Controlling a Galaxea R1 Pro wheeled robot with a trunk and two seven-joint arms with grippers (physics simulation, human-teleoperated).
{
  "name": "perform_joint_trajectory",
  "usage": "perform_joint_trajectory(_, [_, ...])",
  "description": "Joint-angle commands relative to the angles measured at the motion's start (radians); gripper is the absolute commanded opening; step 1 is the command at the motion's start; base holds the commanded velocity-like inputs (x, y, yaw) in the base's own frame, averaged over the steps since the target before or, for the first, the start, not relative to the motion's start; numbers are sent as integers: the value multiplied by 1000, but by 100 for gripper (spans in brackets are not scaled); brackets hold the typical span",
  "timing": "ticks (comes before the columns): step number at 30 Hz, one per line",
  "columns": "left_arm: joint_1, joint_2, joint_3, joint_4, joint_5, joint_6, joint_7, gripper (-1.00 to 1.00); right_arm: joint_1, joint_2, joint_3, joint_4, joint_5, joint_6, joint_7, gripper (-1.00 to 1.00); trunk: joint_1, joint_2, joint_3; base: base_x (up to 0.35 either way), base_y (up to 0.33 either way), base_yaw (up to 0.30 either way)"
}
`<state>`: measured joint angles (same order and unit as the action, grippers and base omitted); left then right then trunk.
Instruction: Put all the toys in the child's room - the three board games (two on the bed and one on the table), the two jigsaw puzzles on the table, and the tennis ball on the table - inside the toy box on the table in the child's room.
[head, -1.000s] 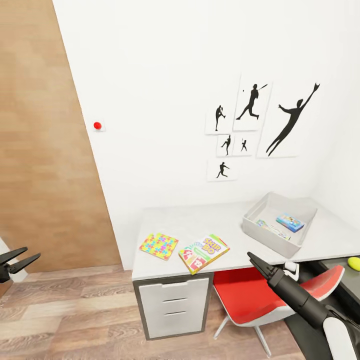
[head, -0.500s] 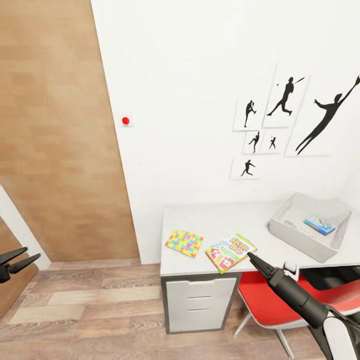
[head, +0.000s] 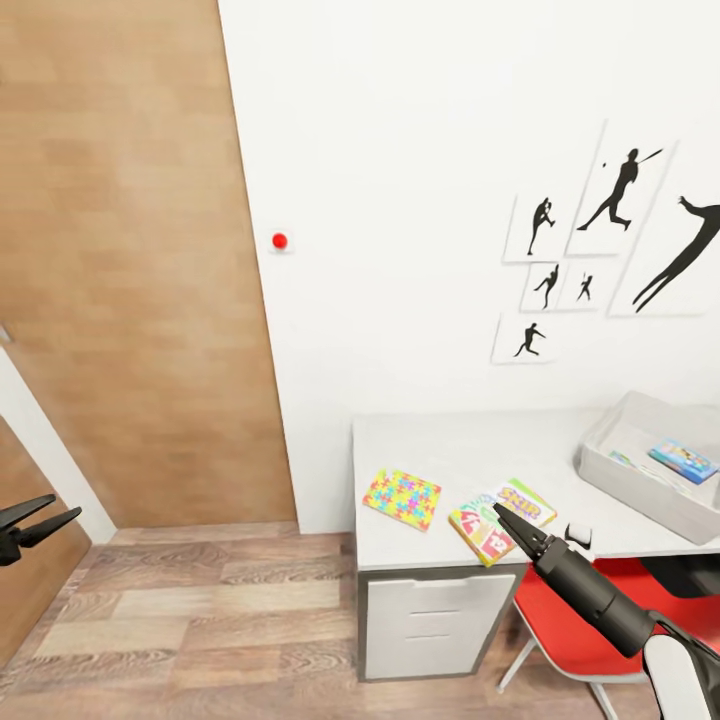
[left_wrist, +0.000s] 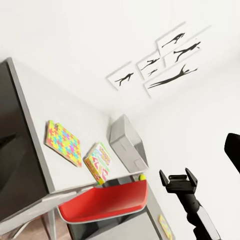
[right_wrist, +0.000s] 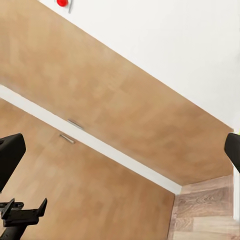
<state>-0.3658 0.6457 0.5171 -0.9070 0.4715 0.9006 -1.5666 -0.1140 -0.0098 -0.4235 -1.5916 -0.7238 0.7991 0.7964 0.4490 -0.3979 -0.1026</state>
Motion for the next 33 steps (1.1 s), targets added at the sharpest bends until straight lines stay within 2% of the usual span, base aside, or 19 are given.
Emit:
perform_joint_trajectory(1, [-1,0,0,0,-1,11,-4,100,-1,-1,-1,-1,-2,6,0,100,1,-2,-2,203,229,1])
perform_joint_trajectory(13, [-1,-1,0,0,-1,11,-4,100,-1,-4,-5,0,-7,5,4,100,1,-2,-2,233,198,0])
perform_joint_trajectory(22, [-1,-1,1,0,0,6,-4,100,-1,2,-3,-1,-5,4,-2,100,1,-2,-2,189,13,0])
perform_joint_trajectory(33, [-1,-2,4,0,4,-61,-4,100,-1,5,5,-1,2,4,-29,100,1,-2,-2,27,-2,0])
